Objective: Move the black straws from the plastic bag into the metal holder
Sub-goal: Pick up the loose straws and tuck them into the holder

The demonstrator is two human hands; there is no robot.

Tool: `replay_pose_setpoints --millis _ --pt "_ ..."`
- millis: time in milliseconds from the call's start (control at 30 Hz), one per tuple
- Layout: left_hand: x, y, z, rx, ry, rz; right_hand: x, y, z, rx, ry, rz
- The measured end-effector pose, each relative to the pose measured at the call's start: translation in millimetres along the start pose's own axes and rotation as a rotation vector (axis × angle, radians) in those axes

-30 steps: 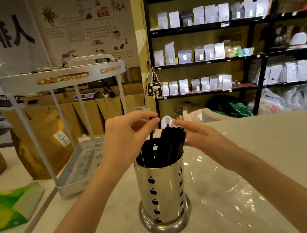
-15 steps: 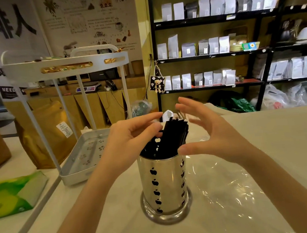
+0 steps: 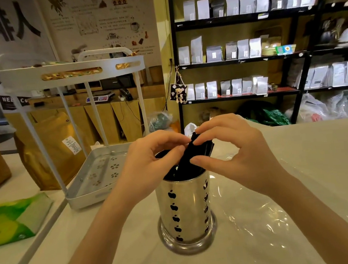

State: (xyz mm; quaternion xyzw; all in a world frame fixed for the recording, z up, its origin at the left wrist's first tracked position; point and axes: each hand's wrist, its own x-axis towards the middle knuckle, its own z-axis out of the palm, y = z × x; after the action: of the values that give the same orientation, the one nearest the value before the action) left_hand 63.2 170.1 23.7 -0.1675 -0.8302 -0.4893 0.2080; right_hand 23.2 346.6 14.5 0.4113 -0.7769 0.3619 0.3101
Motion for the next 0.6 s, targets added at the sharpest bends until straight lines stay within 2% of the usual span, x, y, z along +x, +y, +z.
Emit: replay_pose_setpoints --millis 233,333,467,600 --pt "1 -1 -2 -0.048 -0.017 -0.026 2 -8 4 -0.255 0.043 -0.078" --pt "1 0 -4 -0.038 -0.047 -0.003 3 -10 2 -0.179 0.039 -0.021" --pt "0 0 -4 -0.011 -0.059 0.029 5 -15 0 0.025 0.037 0.168" --pt "-2 -1 0 0.048 -0.057 0.073 11 -19 -6 0.105 0.01 0.293"
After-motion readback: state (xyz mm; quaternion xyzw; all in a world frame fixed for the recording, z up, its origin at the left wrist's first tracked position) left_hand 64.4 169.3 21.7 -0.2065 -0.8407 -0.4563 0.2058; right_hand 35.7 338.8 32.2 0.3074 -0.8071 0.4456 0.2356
